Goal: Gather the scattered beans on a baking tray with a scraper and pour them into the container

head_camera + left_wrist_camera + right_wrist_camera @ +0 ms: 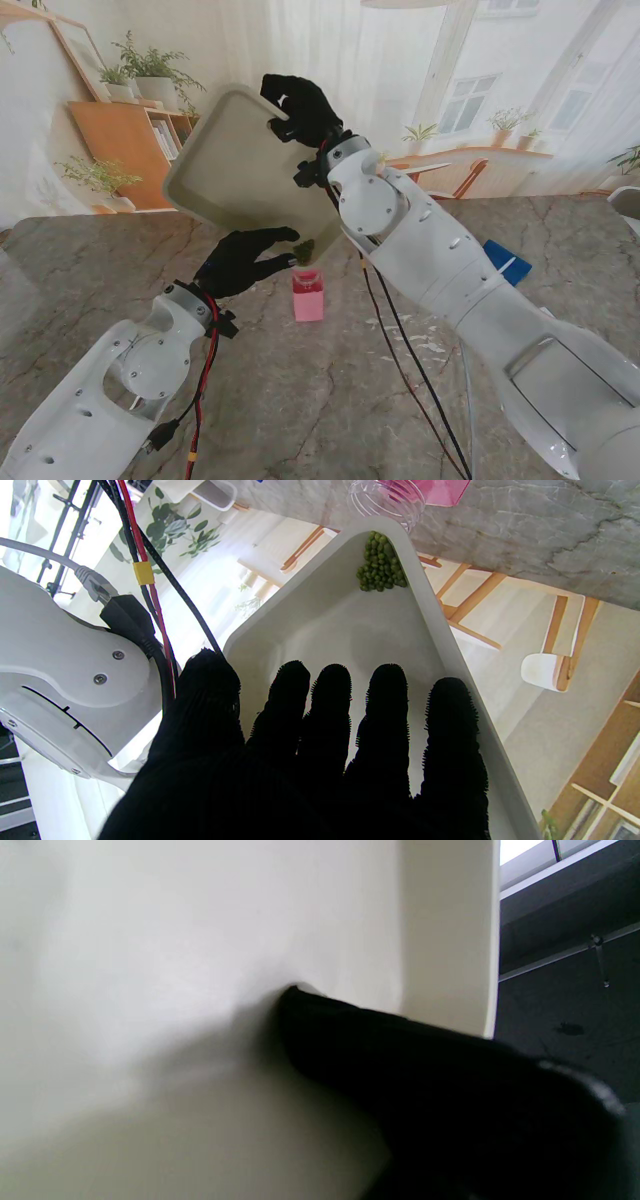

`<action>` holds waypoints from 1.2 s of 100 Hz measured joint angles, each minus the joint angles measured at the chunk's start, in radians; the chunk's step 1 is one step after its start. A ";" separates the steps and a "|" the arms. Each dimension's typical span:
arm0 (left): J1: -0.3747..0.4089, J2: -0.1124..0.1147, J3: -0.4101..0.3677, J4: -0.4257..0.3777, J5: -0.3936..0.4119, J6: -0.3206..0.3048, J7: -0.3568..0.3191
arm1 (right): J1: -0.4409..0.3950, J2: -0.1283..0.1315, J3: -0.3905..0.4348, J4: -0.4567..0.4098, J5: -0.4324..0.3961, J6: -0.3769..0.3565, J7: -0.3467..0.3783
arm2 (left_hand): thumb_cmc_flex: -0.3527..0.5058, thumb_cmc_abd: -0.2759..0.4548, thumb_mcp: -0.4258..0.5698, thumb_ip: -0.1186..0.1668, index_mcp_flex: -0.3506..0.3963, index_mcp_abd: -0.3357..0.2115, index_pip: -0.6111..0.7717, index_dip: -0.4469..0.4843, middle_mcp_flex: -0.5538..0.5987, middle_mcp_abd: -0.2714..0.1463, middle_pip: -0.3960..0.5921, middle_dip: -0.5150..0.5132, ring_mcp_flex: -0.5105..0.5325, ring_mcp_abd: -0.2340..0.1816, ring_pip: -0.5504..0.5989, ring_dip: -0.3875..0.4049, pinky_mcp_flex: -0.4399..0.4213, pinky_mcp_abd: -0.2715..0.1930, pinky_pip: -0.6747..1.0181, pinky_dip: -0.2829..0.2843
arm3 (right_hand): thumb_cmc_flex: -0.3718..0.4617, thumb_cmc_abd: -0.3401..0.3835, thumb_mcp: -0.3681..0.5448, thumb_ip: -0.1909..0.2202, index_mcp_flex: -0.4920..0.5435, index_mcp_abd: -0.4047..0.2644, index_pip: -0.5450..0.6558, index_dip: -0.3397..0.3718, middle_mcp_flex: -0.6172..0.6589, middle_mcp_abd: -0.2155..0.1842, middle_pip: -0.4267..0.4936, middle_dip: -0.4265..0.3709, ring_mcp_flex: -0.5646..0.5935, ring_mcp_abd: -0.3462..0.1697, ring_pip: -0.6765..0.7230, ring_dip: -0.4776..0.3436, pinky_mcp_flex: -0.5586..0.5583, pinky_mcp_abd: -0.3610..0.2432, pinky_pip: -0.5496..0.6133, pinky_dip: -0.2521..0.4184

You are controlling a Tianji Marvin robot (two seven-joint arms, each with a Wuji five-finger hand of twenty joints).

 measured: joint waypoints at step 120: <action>0.000 0.000 0.002 0.001 -0.008 0.003 -0.003 | -0.029 0.019 -0.004 -0.060 -0.064 -0.023 -0.014 | 0.000 0.000 0.000 0.000 0.009 0.000 0.000 -0.001 0.000 0.000 0.000 0.000 0.000 0.000 0.000 0.000 0.001 0.000 0.001 0.003 | -0.005 0.000 0.000 0.000 0.008 -0.009 0.000 0.000 0.004 -0.004 0.000 0.000 0.003 -0.002 0.000 0.001 0.000 0.000 0.000 0.010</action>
